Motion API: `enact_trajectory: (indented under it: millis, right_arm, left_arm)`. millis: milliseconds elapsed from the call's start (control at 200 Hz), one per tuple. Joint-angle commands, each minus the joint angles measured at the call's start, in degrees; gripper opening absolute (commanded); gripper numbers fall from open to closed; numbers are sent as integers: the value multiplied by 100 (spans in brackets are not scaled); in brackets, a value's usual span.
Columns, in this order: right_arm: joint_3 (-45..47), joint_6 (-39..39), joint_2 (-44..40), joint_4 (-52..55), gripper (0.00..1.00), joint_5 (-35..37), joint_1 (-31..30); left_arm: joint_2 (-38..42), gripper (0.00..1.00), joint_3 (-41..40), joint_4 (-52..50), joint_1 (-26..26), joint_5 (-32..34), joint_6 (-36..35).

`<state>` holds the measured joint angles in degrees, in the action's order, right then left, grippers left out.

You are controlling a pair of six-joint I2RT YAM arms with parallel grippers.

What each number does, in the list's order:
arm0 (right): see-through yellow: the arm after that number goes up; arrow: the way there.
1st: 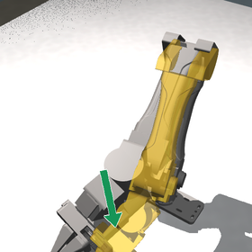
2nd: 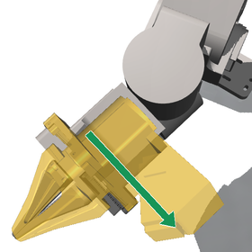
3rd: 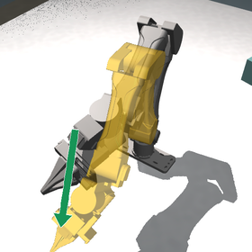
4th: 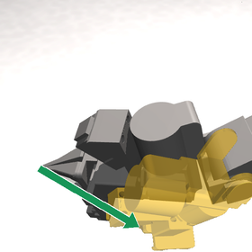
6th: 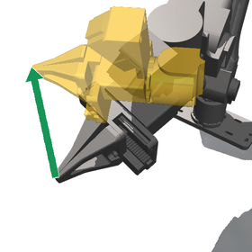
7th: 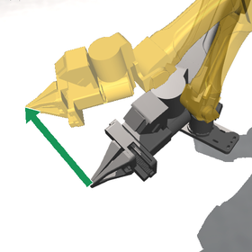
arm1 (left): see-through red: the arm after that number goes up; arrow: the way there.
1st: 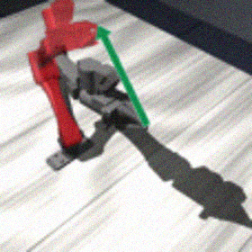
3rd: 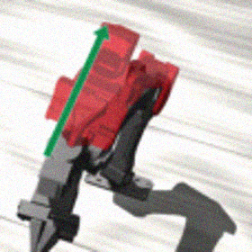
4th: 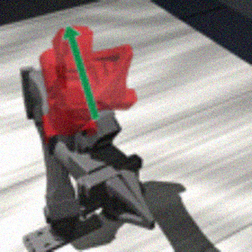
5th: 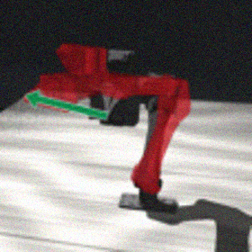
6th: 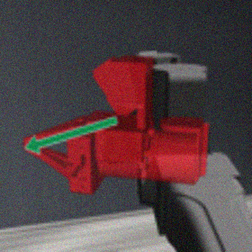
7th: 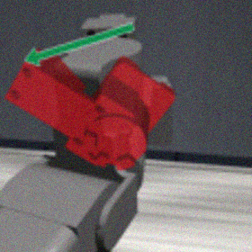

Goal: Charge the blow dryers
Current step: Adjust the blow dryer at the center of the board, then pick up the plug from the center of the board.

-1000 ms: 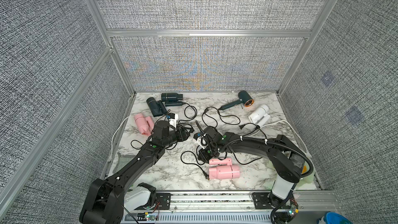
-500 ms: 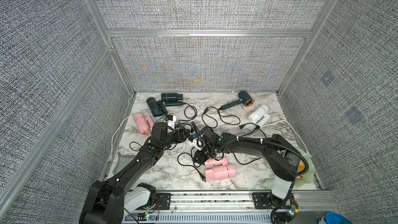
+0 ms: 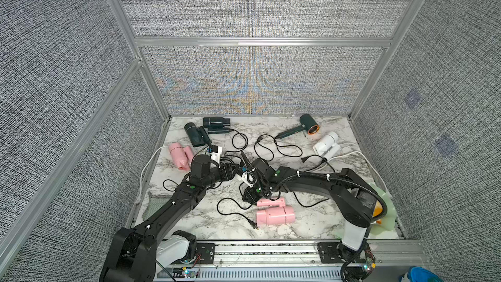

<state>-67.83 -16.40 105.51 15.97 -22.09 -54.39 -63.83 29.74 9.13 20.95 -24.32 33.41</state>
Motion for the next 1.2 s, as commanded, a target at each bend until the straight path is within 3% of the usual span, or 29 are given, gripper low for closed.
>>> enact_trajectory:
  millis: [0,80,180,570,815,965,1196]
  right_arm:
    - [44,-215,-113,-275,30,320,52]
    - [215,-305,-324,-500,39,313,133]
    - [467,-372,-679,-730,44,396,264]
    - [1346,-420,-2472,-729,43,1520,1056]
    - [1766,-615,-3256,-338,38,2130,1894]
    - [1572,-415,-3207,-145,36,1832,2472]
    - [513,-348,-2006,-171,29,1518,2680]
  left_arm:
    - [50,57,-3,201,5,-153,-95]
    - [104,57,-11,208,6,-182,-115]
    - [169,57,-62,305,12,-261,-133]
    - [16,57,-66,799,284,-423,-98]
    - [-386,57,327,483,731,-16,-330]
    - [-675,57,540,454,878,81,-312]
    - [-875,57,783,388,962,132,-335]
